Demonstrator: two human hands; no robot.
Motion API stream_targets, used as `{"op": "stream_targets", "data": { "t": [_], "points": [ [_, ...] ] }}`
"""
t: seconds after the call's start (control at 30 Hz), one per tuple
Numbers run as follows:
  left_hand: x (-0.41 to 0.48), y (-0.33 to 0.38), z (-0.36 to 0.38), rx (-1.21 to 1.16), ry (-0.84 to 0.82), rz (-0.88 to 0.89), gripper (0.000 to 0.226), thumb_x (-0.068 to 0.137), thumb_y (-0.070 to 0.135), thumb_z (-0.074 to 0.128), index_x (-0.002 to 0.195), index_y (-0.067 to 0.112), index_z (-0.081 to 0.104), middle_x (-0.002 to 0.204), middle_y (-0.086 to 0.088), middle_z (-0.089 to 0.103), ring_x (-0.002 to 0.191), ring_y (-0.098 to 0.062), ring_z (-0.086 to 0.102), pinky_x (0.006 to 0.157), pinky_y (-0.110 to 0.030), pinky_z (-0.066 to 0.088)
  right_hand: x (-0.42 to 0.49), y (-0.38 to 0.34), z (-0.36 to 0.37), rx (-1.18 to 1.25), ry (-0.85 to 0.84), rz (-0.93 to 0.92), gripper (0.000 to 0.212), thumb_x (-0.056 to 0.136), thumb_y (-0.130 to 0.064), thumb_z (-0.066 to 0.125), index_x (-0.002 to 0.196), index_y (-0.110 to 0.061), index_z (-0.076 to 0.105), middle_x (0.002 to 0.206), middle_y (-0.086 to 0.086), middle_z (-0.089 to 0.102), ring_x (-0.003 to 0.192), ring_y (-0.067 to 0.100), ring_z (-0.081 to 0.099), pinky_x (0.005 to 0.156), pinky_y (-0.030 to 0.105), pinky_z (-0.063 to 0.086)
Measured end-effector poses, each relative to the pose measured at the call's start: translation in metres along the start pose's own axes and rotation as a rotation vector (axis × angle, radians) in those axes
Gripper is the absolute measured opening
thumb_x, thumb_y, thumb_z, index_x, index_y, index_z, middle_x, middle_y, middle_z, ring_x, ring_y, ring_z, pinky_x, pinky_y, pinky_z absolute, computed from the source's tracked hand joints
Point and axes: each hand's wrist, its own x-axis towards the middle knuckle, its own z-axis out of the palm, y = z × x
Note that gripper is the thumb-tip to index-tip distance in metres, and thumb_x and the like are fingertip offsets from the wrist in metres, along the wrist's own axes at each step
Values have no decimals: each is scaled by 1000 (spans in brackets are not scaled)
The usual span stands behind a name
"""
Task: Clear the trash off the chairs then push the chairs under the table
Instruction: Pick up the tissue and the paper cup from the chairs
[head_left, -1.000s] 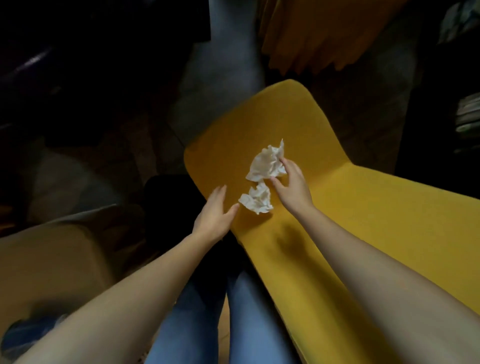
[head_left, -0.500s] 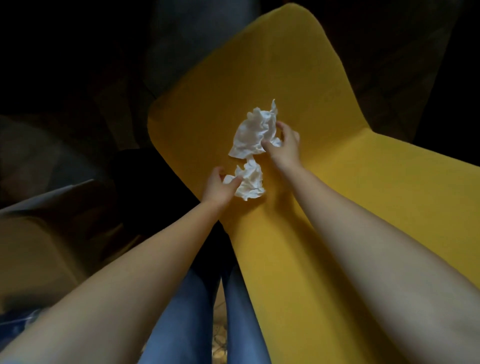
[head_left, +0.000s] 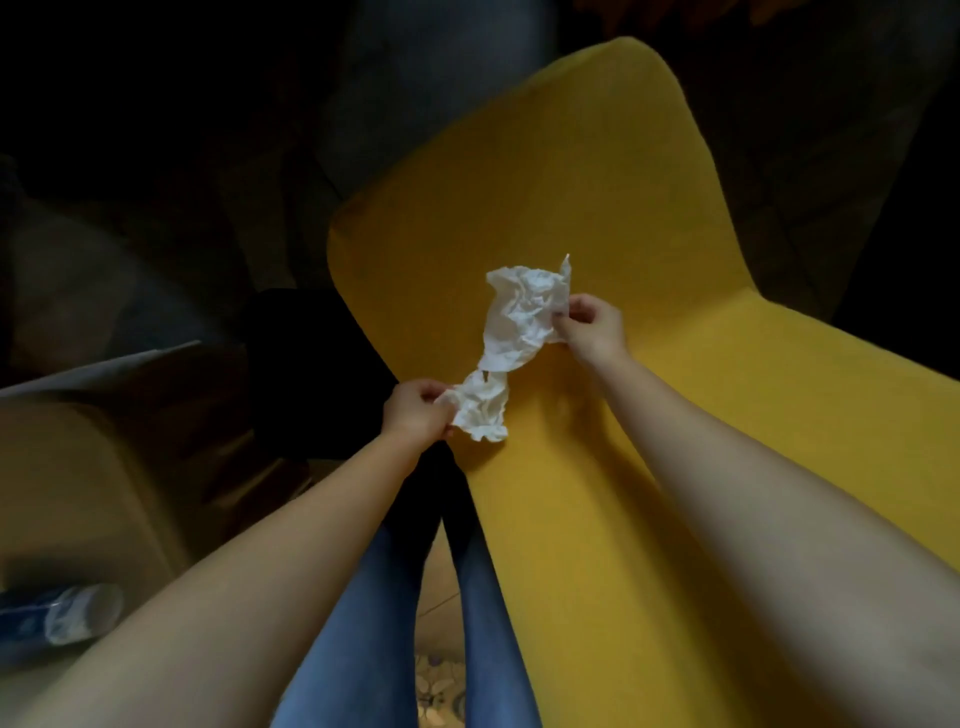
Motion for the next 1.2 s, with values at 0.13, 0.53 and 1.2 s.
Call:
{"op": "stream_targets", "data": {
  "t": [0.13, 0.53, 1.2],
  "points": [
    [-9, -27, -31, -52, 84, 21, 8, 88, 11, 61, 95, 10, 63, 92, -5, 61, 73, -13, 60, 63, -23, 55, -17, -16, 20, -60, -115, -54, 16, 90, -1, 57, 103, 5, 62, 92, 12, 61, 77, 17, 56, 62, 22, 43],
    [-28, -127, -120, -233, 252, -47, 12, 88, 8, 60, 99, 12, 62, 98, -9, 61, 82, -20, 60, 82, -37, 55, -112, -23, 159, -223, -340, -150, 16, 91, -7, 56, 104, -6, 65, 96, 6, 65, 89, 21, 61, 78, 34, 49],
    [-18, -189, -181, -311, 179, 89, 45, 92, 14, 55, 136, 13, 43, 134, -9, 52, 121, -21, 50, 97, -28, 38, -153, 3, 245, -530, -436, -60, 40, 96, -16, 50, 136, -13, 49, 137, 10, 51, 122, 28, 51, 100, 38, 45]
  ]
}}
